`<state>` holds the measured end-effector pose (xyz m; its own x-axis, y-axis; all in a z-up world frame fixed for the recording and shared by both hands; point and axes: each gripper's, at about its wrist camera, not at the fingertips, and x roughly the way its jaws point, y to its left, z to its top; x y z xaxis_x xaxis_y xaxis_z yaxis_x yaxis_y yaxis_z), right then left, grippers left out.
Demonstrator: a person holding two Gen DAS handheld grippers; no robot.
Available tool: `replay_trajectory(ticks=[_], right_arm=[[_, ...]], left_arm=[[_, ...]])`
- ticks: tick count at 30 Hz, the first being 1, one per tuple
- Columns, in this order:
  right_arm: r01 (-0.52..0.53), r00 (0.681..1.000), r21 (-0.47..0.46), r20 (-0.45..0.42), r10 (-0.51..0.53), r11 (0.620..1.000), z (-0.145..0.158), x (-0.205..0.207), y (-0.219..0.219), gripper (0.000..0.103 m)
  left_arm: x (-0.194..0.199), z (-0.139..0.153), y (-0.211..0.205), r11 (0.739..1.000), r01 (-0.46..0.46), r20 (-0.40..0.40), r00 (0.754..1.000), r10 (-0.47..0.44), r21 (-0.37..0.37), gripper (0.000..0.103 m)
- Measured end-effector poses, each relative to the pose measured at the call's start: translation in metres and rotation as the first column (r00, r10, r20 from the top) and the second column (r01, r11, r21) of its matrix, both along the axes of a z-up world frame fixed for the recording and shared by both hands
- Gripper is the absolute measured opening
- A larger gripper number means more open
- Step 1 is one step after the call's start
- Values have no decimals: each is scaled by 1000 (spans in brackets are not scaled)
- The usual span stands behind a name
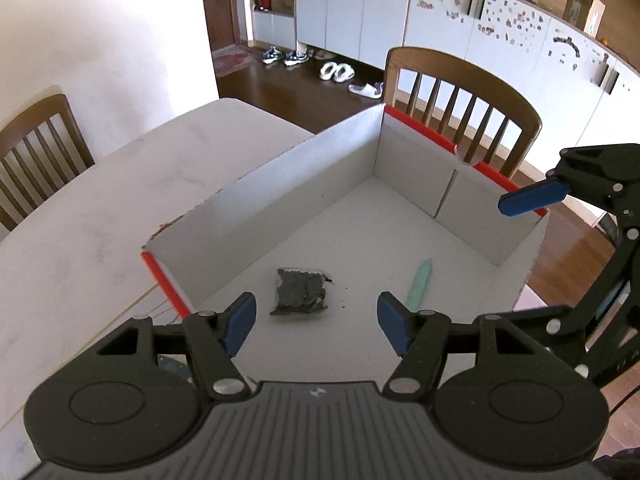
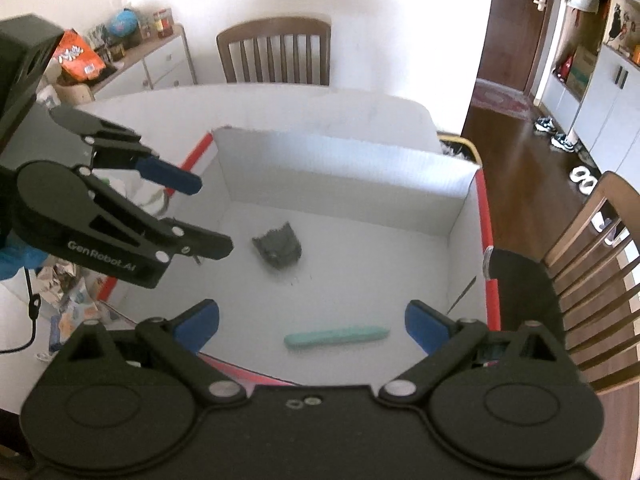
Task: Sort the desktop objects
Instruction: 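Move both open tools back from the box to the item pile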
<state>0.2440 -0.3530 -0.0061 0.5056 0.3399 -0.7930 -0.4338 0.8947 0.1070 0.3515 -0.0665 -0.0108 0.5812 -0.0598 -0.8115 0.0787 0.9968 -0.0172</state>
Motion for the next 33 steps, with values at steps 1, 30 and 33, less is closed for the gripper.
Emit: replay_trajectory(ticks=[1,30,33], right_arm=[[1,1000,3,9,-1,1000,2,-2,0,100],[-56,990,48,130,49,997,33,-99,120,100],[-58,991,50,123,51,997,30,-107,137,100]], left_arm=[[-3,2,1,1000,-5,5,1000,5,-1,66],[-138,40,68,988,-142,173,974,149,-52,66],[-152,37,75,989,-140,163,976,145,-39,66]])
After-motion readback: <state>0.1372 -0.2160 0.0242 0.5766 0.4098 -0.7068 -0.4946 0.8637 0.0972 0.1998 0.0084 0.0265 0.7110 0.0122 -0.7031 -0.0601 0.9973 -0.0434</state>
